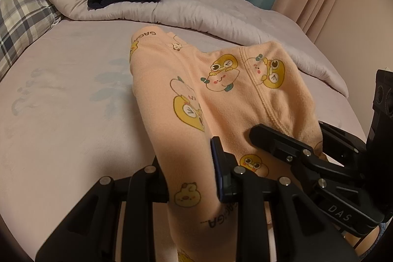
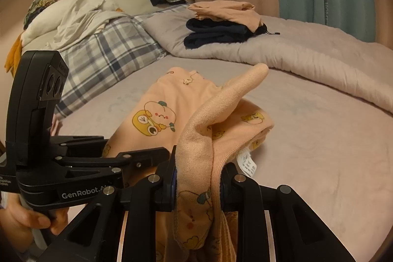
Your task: Fold small clothes
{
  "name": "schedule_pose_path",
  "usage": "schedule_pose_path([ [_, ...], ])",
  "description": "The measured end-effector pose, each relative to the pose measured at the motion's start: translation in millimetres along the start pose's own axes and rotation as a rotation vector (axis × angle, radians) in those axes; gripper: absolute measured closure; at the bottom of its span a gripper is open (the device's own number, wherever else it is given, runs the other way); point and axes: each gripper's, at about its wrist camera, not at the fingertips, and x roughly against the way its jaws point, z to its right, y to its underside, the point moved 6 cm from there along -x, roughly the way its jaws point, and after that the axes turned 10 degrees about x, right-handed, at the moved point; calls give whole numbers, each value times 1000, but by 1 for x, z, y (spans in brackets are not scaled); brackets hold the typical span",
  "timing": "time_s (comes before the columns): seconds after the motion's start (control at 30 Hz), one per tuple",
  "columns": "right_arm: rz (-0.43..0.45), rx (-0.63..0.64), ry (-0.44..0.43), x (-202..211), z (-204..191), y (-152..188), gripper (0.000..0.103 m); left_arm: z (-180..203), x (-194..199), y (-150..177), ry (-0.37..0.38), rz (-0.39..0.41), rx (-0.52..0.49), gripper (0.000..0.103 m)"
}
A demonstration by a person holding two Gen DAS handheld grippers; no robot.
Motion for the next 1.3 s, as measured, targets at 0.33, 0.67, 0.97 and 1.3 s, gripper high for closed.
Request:
schedule_pose_path([
  [0.33, -26, -22, 5, -12, 2, 5, 77, -3, -19, -2, -17, -31, 6, 77],
  [0.67, -52, -49, 1, -22, 9, 12, 77, -5, -36, 0, -31, -59, 7, 77],
  [0.97, -73, -71, -4, -29, 12, 17, 77, -8, -47, 3, -41, -85, 15, 77],
  [1.3, -90, -78, -3, -34, 13, 20, 77, -9, -55, 6, -49, -104, 19, 77],
])
